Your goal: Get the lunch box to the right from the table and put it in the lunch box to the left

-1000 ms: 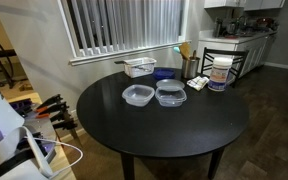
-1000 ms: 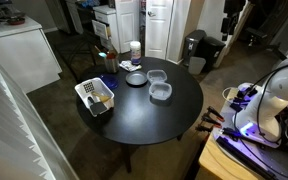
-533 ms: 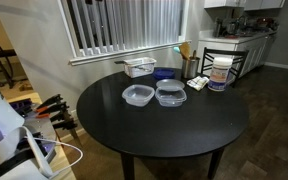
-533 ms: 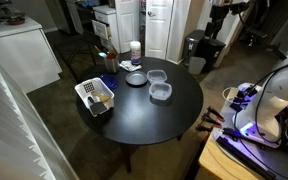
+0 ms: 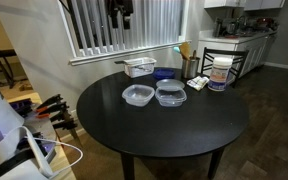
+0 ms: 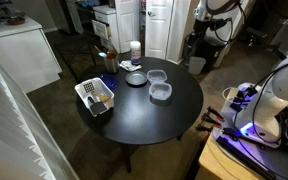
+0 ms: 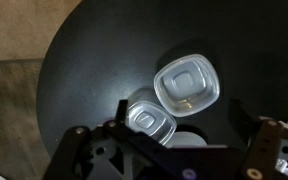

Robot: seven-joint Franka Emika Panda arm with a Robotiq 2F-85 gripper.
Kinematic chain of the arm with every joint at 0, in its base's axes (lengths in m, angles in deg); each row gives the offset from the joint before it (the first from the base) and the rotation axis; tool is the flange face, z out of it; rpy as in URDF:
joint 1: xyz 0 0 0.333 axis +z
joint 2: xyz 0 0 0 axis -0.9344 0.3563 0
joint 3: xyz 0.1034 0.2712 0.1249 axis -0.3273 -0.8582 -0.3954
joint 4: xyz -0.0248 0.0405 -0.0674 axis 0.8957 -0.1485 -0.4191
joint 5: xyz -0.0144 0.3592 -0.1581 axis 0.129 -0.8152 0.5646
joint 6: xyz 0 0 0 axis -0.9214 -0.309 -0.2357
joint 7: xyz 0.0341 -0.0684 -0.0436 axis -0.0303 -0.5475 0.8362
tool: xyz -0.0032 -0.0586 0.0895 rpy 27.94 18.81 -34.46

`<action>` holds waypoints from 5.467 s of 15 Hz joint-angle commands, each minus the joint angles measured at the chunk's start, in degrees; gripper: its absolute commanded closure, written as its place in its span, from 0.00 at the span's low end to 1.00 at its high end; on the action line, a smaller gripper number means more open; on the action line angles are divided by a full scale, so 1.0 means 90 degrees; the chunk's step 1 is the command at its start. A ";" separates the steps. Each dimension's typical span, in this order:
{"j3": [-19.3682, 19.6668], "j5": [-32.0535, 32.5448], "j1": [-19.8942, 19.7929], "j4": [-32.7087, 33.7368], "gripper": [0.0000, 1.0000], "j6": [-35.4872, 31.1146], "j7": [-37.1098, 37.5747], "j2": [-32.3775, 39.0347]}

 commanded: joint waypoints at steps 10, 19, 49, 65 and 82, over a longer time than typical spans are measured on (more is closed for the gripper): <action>-0.0342 0.0109 0.0080 0.0010 0.00 -0.0746 0.0001 0.0644; -0.0334 0.0070 0.0069 0.0575 0.00 -0.1629 0.0070 0.2183; -0.1142 -0.1800 -0.1487 0.5515 0.00 -0.2384 -0.0020 0.7305; -0.0845 -0.1953 -0.1042 0.6031 0.00 -0.2367 0.1007 0.8388; 0.0156 -0.1344 -0.0658 0.5334 0.00 -0.1315 0.1825 0.7581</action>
